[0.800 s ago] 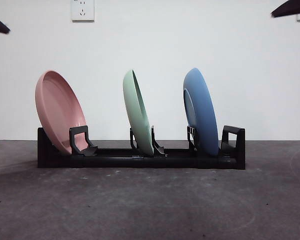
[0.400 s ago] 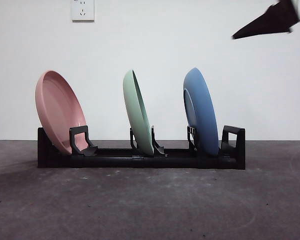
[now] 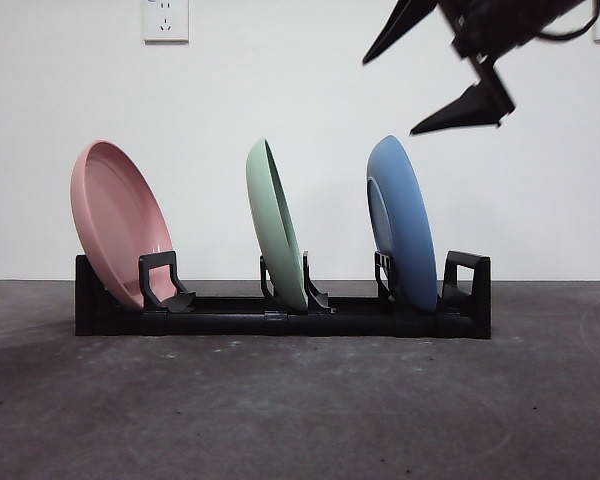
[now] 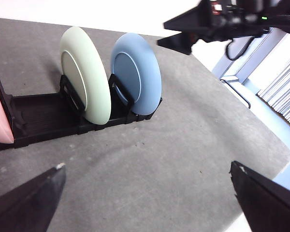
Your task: Place the plate
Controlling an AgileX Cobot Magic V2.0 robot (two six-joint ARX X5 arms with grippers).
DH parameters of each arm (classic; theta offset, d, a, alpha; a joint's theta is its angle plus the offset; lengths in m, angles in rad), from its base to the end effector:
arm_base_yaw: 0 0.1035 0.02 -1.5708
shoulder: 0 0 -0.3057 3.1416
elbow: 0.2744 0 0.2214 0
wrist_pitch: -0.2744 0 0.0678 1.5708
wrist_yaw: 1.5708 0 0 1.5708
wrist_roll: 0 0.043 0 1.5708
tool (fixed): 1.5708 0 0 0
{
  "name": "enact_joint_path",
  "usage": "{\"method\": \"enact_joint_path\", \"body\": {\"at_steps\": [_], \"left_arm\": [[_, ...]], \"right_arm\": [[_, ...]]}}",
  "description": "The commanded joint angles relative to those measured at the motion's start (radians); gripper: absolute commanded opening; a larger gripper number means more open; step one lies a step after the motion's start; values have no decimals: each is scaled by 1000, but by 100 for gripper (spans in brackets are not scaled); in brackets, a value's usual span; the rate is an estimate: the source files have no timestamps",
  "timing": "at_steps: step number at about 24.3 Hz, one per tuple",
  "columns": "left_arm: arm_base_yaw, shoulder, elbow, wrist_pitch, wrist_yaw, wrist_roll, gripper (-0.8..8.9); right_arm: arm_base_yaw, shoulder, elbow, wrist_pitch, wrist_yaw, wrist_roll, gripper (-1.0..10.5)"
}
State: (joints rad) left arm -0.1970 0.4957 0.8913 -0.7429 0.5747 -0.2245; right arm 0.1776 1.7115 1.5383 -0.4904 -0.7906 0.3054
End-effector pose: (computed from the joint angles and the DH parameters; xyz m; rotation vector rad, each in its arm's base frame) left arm 0.0173 -0.0273 0.3510 -0.2779 0.4344 -0.7222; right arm 0.3493 0.0937 0.3682 0.4793 0.7984 0.8278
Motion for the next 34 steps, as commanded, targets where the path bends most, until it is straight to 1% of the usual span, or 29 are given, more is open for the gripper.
{"method": "enact_joint_path", "body": {"at_steps": [1, 5, 9, 12, 14, 16, 20, 22, 28, 34], "left_arm": [[-3, -2, 19, -5, 2, 2, 562], [-3, -2, 19, -29, 2, 2, 562], [-3, -2, 19, -47, 2, 2, 562], [-2, -2, 19, -46, 2, 2, 562], [-3, -2, 19, -46, 2, 2, 562], [-3, -2, 19, -47, 2, 2, 562], [-2, -2, 19, -50, 2, 2, 562], [-3, -2, 19, -50, 2, 2, 562], [-2, -2, 18, -50, 2, 3, 562], [-2, -1, 18, -50, 2, 3, 562]], "right_arm": [[6, 69, 63, 2, -6, 9, 491], [6, 116, 93, 3, 15, 8, 443], [7, 135, 92, -4, 24, 9, 369], [10, 146, 92, -21, 25, 8, 315], [11, 154, 92, -36, 24, 1, 306], [15, 159, 92, -52, 25, -3, 273], [18, 161, 92, -68, 32, -17, 73], [18, 161, 92, -92, 34, -19, 10], [15, 130, 99, -94, 31, 18, 10], [15, 11, 99, -120, 31, 35, 10]]}}
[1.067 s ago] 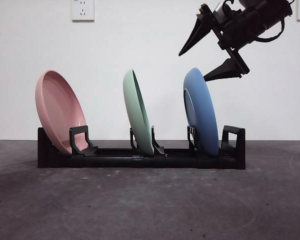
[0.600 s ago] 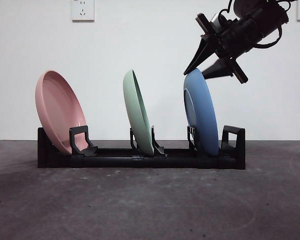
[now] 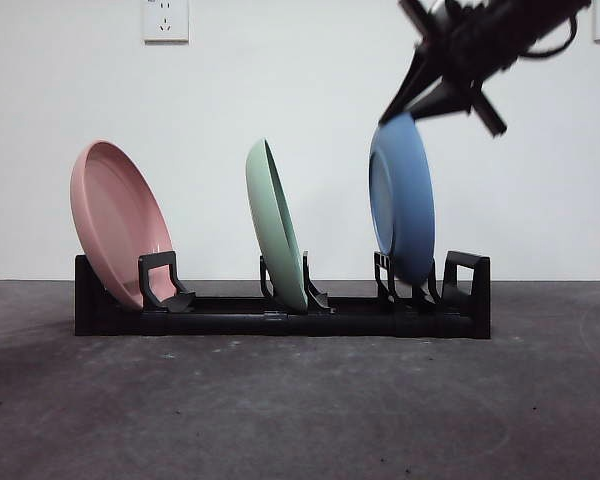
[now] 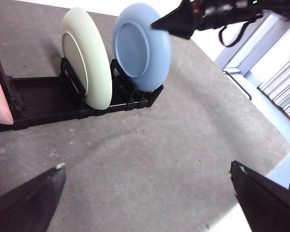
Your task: Place the plate
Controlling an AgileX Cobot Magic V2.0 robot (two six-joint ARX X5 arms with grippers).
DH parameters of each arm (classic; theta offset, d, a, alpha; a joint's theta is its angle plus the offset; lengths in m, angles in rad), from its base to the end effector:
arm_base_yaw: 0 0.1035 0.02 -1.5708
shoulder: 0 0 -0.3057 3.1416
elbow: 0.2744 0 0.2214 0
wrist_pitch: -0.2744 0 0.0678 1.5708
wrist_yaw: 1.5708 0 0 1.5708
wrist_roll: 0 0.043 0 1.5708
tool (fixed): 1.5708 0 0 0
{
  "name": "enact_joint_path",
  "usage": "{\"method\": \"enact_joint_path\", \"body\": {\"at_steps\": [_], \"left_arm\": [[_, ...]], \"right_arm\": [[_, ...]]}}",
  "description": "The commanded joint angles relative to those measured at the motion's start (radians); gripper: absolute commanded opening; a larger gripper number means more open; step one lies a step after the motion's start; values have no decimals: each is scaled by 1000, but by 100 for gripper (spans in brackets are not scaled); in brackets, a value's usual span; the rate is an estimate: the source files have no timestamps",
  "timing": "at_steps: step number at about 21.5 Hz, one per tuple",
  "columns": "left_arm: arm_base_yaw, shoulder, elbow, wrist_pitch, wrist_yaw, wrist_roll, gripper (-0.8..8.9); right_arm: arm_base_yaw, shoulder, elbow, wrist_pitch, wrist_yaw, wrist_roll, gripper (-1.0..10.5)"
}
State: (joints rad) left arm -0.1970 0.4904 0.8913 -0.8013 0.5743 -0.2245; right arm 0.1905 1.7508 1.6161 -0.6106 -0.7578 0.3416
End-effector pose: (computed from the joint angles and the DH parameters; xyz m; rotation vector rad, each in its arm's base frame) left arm 0.0139 -0.0266 0.3454 -0.2874 0.4875 -0.7133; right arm 0.3545 0.0985 0.3679 0.5176 0.8941 0.7716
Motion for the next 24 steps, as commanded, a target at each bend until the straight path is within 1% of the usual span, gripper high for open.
{"method": "enact_joint_path", "body": {"at_steps": [1, 4, 8, 11, 13, 18, 20, 22, 24], "left_arm": [[-2, 5, 18, 9, 2, 4, 562], [-2, 5, 18, 9, 2, 7, 562], [-2, 5, 18, 9, 2, 10, 562], [-2, 5, 18, 8, 2, 23, 562], [-2, 5, 18, 9, 2, 31, 562], [-2, 12, 18, 10, 2, 34, 562], [-3, 14, 18, 10, 2, 34, 562], [-3, 19, 18, 10, 2, 34, 562], [-3, 21, 18, 9, 2, 34, 562]], "right_arm": [[2, -54, 21, -16, -2, -1, 10], [2, -132, 21, -58, -3, -23, 10], [3, -237, 21, -123, -28, -104, 10], [13, -299, 21, -192, -35, -196, 10], [32, -339, 21, -248, -35, -282, 10], [113, -410, 20, -391, -24, -418, 10], [164, -427, 19, -453, 6, -470, 10], [235, -440, 17, -515, 82, -508, 10], [311, -448, 8, -546, 152, -510, 10]]}}
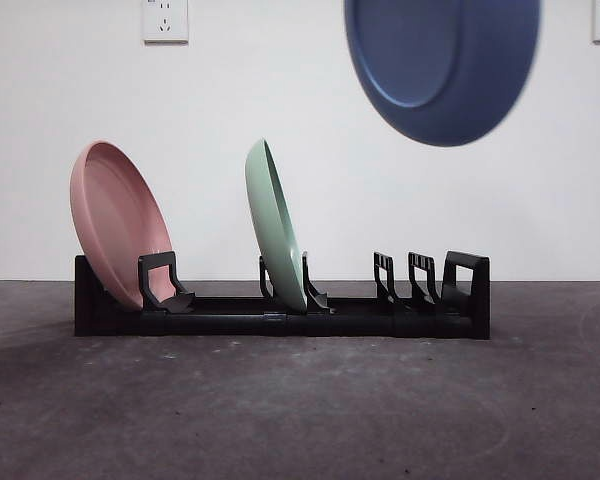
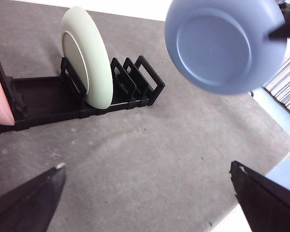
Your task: Place the plate
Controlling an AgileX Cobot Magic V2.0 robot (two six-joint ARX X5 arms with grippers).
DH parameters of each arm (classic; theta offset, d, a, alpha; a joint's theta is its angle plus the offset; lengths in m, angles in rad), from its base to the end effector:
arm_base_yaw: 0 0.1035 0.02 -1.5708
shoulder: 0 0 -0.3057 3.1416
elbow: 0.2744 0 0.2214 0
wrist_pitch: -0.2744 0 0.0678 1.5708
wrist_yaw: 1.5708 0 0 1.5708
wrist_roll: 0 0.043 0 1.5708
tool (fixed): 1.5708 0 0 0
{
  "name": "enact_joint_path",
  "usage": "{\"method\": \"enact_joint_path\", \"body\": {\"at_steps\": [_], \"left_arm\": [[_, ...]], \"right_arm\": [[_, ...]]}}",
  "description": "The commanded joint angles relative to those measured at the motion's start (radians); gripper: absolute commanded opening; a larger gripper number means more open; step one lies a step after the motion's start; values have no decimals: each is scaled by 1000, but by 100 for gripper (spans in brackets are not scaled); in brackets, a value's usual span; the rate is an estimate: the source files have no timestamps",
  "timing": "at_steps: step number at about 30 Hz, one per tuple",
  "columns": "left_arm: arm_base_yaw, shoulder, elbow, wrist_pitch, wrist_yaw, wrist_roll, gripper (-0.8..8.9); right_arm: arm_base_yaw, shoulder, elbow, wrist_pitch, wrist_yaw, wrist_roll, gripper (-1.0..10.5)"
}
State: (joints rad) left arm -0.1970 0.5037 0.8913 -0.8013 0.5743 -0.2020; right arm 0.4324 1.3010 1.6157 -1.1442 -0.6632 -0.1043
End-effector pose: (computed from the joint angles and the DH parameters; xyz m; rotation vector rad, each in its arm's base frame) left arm 0.0170 -0.0272 0.3454 -0.2687 0.4925 -0.7163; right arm 0.1626 0.1042 0.4462 0.0121 0.8093 1.0726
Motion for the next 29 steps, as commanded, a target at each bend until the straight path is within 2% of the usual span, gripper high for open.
{"method": "enact_joint_path", "body": {"at_steps": [1, 4, 7, 12, 19, 29], "left_arm": [[-3, 10, 18, 9, 2, 11, 562], [-3, 12, 18, 9, 2, 11, 562], [-3, 12, 18, 9, 2, 11, 562], [-3, 12, 18, 9, 2, 17, 562], [-3, 12, 18, 9, 2, 19, 562], [-3, 12, 18, 8, 2, 27, 562]], "right_arm": [[111, -2, -1, -19, 90, -64, 10], [235, -7, -43, -19, 171, -53, 10], [355, -7, -111, 8, 290, -26, 10], [522, -7, -280, 141, 478, 19, 10], [676, 13, -473, 313, 694, 69, 10], [809, 126, -589, 481, 868, 71, 10]]}}
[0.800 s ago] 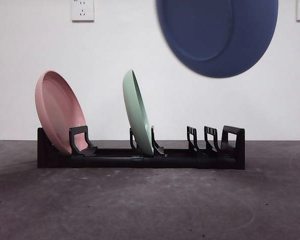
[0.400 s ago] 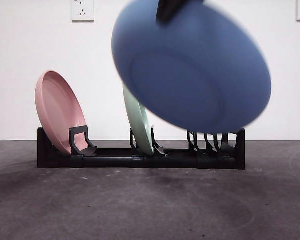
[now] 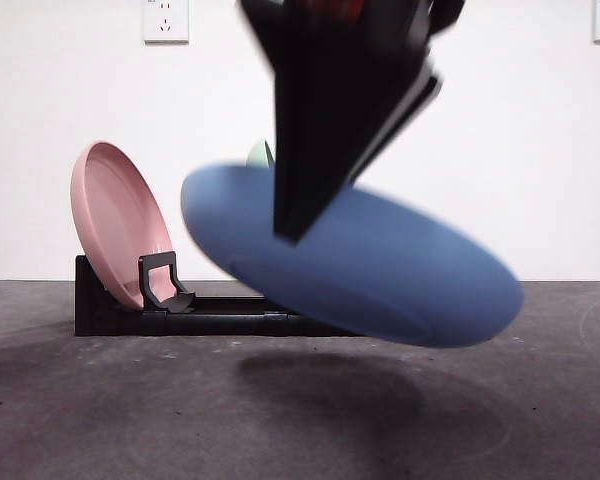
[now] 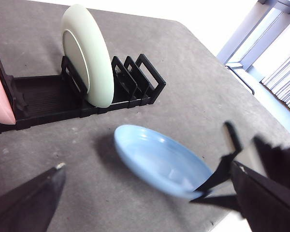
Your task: Place the plate
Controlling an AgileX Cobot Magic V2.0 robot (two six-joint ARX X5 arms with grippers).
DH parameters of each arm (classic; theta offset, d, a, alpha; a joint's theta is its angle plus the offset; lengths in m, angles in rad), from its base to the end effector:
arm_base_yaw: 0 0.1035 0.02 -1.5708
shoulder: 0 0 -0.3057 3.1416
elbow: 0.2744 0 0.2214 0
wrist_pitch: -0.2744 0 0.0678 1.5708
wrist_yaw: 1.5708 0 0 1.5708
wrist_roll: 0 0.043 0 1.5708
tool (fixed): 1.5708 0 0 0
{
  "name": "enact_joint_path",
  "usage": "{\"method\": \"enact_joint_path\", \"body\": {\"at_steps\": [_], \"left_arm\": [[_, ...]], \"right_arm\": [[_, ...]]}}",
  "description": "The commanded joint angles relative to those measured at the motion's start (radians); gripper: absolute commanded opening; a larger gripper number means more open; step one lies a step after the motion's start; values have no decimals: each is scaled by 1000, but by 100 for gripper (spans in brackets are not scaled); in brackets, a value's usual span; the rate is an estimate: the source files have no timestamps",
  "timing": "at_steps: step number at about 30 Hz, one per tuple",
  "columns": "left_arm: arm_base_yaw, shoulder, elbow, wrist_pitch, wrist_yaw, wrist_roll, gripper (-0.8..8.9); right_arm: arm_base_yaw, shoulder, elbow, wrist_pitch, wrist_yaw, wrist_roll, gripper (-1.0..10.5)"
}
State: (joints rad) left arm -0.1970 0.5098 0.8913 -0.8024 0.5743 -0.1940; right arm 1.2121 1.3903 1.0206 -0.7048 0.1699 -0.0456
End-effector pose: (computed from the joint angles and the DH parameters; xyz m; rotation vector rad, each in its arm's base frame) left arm 0.0184 -0.0275 0.3453 -0.2625 0.4967 -0.7171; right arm 0.0904 0.2203 0.2863 -0.7533 0.8443 0.9586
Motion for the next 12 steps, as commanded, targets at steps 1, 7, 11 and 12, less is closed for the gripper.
{"method": "enact_joint_path", "body": {"at_steps": [1, 7, 11, 12], "left_arm": [[-3, 6, 18, 10, 2, 19, 562], [-3, 6, 18, 9, 2, 19, 562], [-3, 6, 18, 9, 2, 19, 562], [-3, 6, 18, 9, 2, 19, 562]], "right_arm": [[38, 52, 5, 57, 53, 13, 10], [79, 155, 6, 129, 146, 12, 10], [91, 225, 6, 144, 150, 17, 10], [93, 239, 6, 144, 154, 17, 10]]}}
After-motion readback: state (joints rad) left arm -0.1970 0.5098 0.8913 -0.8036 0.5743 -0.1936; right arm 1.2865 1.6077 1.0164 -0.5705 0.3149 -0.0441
